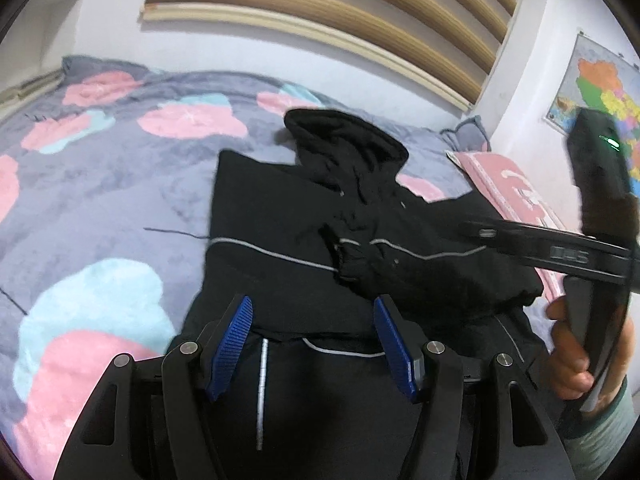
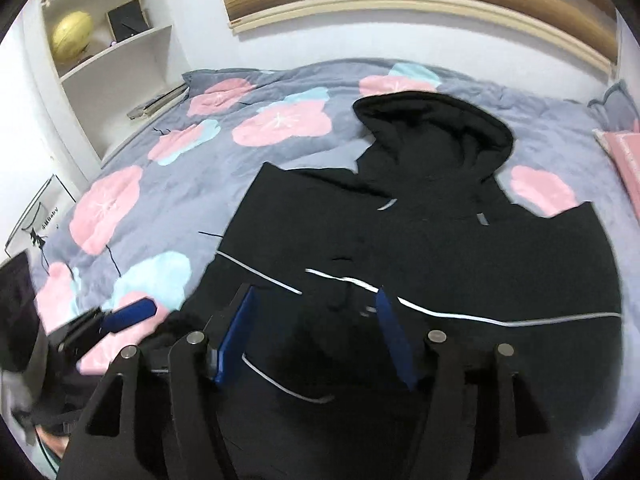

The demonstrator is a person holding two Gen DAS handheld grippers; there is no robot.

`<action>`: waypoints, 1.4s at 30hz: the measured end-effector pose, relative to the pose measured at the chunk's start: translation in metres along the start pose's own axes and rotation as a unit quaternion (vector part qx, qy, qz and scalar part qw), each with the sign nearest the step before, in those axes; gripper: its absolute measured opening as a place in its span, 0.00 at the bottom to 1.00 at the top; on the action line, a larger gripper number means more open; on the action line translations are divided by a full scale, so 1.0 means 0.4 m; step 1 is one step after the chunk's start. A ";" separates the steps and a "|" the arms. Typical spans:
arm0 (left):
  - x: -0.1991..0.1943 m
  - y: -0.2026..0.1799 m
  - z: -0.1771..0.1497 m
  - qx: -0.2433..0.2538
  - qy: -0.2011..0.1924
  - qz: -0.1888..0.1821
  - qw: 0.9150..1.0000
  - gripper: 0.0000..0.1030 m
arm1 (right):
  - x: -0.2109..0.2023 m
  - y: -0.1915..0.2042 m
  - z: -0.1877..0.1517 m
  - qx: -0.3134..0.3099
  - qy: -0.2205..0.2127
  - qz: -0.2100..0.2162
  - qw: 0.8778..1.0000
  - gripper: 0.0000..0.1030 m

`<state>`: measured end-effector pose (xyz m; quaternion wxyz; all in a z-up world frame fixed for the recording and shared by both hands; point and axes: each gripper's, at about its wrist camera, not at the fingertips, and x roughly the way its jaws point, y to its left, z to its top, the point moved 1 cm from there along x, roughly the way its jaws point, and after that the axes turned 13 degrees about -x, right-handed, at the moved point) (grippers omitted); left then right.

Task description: Fold large clothes

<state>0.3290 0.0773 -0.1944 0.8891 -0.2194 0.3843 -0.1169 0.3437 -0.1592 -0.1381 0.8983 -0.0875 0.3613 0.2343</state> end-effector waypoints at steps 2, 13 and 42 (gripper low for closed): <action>0.033 -0.011 0.011 0.000 0.027 -0.015 1.000 0.63 | -0.019 -0.058 -0.015 0.006 0.001 -0.029 1.000 0.62; 0.286 -0.073 0.053 -0.056 0.120 -0.039 0.990 0.63 | -0.044 -0.415 -0.208 0.110 0.016 -0.163 0.980 0.57; 0.237 0.089 0.055 -0.059 0.058 0.068 0.994 0.45 | 0.133 -0.374 -0.293 0.109 0.062 -0.136 0.983 0.68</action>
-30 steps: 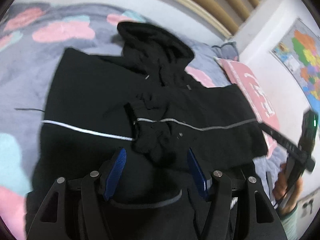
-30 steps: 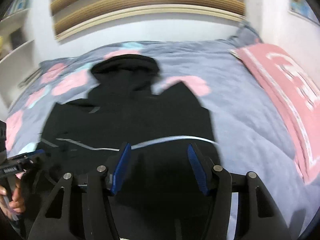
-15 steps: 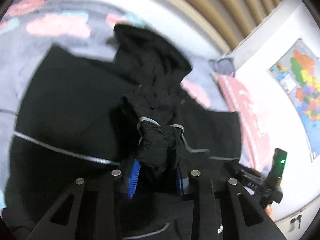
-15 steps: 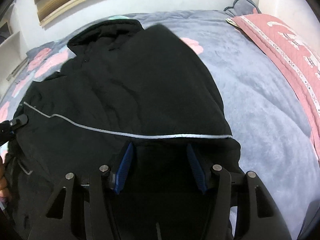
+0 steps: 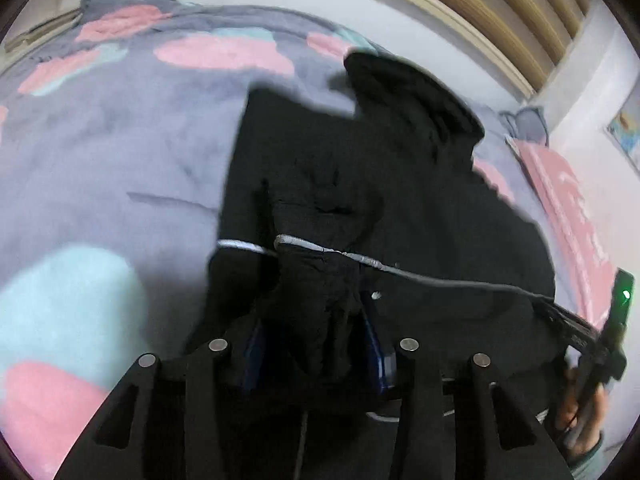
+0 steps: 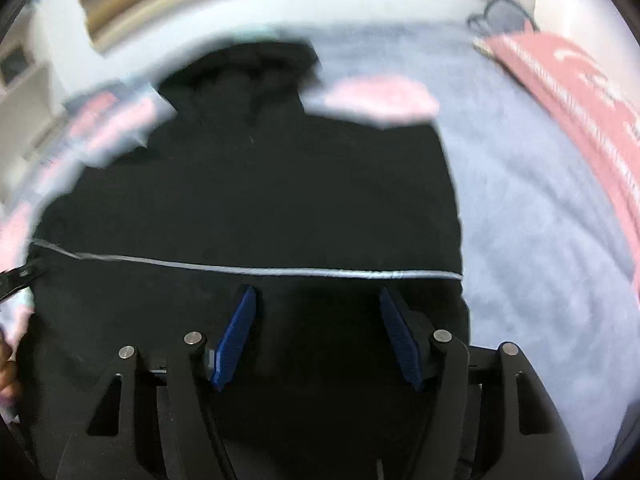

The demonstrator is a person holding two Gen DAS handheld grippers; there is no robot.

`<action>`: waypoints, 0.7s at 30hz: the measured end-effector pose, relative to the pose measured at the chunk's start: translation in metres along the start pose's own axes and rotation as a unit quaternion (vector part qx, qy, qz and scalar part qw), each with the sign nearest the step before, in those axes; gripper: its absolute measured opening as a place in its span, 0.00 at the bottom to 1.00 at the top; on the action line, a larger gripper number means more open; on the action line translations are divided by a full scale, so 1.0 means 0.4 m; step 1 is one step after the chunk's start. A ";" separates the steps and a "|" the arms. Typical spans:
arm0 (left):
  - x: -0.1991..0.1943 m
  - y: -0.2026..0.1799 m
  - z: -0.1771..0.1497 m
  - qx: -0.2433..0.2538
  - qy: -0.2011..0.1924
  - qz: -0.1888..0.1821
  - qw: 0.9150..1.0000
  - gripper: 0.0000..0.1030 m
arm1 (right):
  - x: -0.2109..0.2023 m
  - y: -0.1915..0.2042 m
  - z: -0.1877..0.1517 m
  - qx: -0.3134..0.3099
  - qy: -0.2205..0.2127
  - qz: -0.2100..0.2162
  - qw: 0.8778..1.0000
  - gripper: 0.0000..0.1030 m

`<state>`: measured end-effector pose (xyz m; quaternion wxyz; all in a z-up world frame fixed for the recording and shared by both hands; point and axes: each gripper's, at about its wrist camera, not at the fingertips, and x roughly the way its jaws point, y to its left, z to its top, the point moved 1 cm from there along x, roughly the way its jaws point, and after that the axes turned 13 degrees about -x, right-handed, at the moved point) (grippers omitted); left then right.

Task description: Fold large clothes

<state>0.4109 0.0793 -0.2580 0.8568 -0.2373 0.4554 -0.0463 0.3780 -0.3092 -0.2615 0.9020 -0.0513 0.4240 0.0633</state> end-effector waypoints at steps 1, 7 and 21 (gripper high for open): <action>0.002 0.002 -0.007 0.007 -0.012 -0.003 1.000 0.45 | -0.004 0.003 -0.011 -0.005 -0.015 -0.006 1.000 0.69; -0.087 0.008 0.005 -0.028 -0.043 -0.032 0.998 0.47 | -0.023 0.001 -0.030 -0.004 -0.015 -0.005 1.000 0.69; -0.045 -0.105 0.054 0.036 -0.051 -0.014 0.998 0.58 | -0.064 0.045 0.148 -0.021 -0.045 -0.023 0.999 0.75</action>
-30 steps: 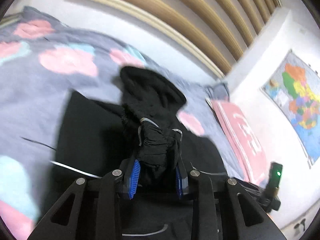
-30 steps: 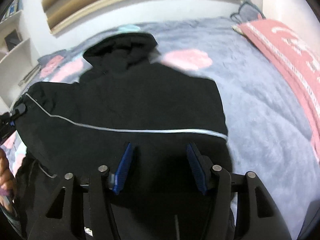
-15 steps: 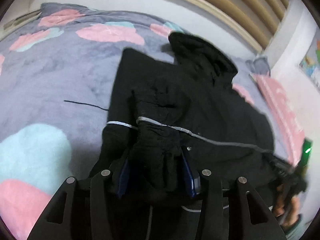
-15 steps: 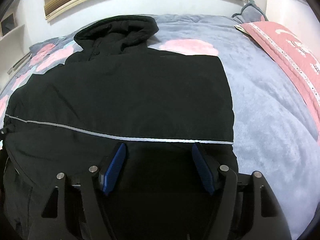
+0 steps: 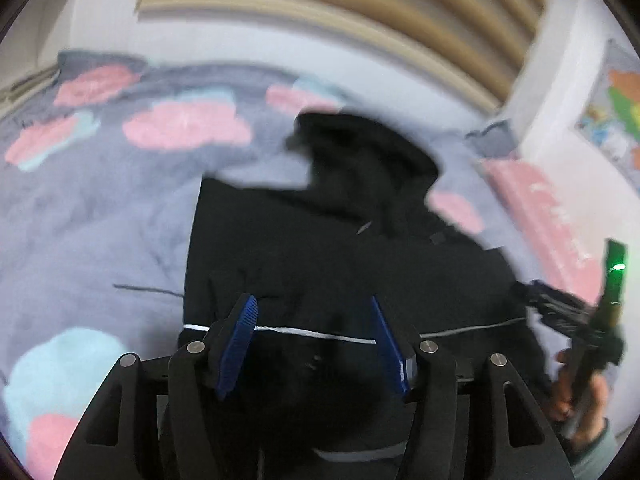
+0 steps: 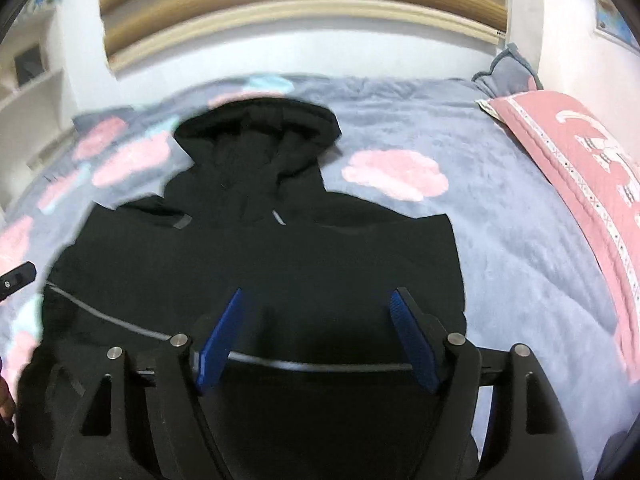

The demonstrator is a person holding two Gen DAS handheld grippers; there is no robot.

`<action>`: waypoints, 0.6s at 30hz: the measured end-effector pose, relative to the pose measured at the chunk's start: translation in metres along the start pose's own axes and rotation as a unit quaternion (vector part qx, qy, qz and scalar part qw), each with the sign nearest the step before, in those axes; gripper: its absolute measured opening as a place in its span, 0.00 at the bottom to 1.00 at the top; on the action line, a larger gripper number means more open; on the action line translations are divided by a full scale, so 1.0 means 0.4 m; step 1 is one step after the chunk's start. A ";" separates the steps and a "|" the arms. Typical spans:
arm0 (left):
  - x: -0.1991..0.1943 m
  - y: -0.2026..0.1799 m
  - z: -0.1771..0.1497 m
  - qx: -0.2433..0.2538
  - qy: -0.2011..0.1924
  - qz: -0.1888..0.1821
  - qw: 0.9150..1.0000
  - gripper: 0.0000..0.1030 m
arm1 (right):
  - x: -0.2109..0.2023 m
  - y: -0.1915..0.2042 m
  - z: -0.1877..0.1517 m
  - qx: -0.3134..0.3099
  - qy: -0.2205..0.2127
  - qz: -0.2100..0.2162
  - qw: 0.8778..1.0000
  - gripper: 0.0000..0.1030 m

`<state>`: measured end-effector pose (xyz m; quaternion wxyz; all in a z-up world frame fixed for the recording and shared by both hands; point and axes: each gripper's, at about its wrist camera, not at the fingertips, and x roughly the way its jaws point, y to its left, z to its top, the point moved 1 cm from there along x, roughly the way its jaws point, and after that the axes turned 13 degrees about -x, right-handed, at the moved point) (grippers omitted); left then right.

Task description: Fold large clothes

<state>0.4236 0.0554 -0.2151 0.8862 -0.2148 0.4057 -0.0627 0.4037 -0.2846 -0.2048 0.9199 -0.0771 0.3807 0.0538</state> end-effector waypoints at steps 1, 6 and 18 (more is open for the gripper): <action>0.037 0.017 -0.003 -0.005 0.005 0.015 1.000 0.57 | 0.033 -0.004 -0.010 0.002 0.012 0.004 1.000 0.75; 0.100 0.016 -0.031 0.041 0.012 0.062 0.997 0.57 | 0.095 0.007 -0.073 -0.011 0.017 0.012 1.000 0.75; 0.008 0.024 -0.013 -0.015 0.084 0.066 0.994 0.58 | -0.013 0.033 -0.104 -0.012 0.109 0.047 0.993 0.75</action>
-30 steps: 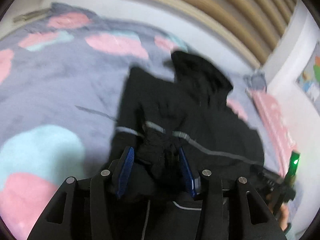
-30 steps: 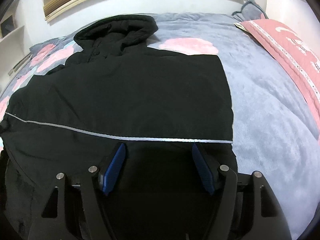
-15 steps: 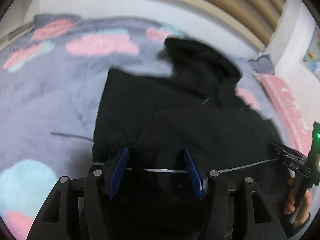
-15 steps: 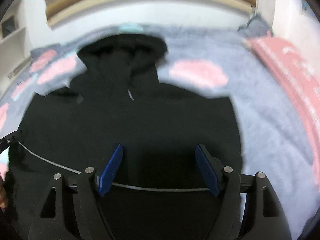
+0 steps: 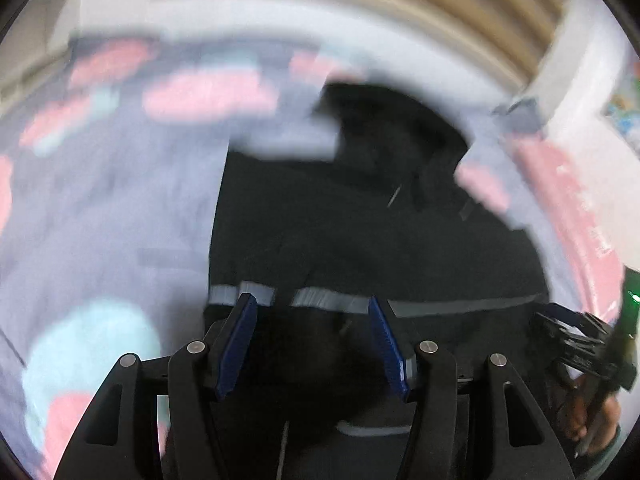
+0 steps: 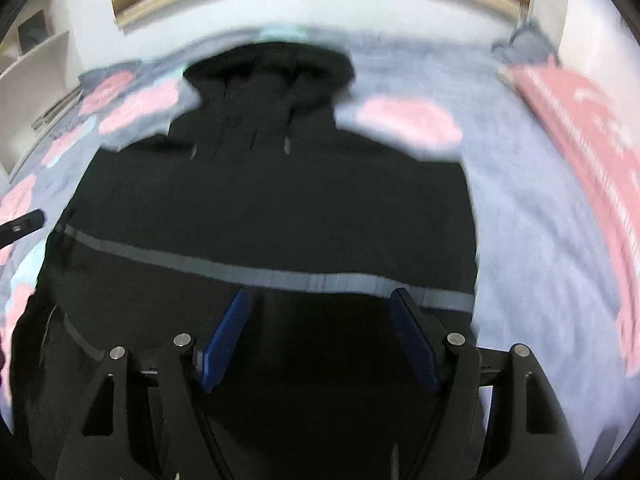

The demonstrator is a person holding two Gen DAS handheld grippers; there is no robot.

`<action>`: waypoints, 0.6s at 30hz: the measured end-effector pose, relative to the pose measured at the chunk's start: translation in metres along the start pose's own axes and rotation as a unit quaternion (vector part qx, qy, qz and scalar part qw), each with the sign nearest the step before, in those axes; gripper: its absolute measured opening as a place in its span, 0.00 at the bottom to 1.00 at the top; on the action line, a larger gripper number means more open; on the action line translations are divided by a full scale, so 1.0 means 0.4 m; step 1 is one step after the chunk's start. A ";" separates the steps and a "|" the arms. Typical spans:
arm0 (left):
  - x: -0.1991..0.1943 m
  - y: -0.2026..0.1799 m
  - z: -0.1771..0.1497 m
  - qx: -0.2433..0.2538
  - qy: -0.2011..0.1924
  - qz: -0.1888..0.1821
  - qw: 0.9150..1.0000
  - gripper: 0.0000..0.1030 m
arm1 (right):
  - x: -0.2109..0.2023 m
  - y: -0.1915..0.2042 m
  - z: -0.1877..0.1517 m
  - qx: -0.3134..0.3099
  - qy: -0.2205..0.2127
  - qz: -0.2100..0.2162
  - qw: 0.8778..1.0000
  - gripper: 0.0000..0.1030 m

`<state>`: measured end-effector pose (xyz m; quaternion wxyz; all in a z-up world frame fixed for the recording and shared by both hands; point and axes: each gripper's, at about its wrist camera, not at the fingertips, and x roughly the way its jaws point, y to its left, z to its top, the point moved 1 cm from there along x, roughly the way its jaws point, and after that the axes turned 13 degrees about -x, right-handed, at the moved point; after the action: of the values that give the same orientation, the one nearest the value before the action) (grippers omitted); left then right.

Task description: Fold large clothes

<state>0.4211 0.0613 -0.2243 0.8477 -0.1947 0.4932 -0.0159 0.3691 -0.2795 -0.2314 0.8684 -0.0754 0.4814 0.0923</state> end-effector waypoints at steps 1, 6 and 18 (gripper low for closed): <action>0.051 0.019 -0.008 -0.011 0.030 0.033 0.999 0.57 | 0.023 0.003 -0.012 0.002 0.016 -0.005 1.000 0.74; 0.061 0.032 0.024 -0.061 0.059 0.028 0.996 0.57 | 0.039 0.014 0.039 0.001 0.070 -0.015 0.997 0.75; -0.286 -0.038 0.182 -0.053 -0.016 -0.058 0.997 0.57 | -0.255 -0.216 0.218 0.157 0.005 0.054 0.986 0.68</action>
<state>0.4264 0.0951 -0.0923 0.8419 -0.2676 0.4673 -0.0361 0.4079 -0.3535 -0.0952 0.8610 0.0873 0.4972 0.0621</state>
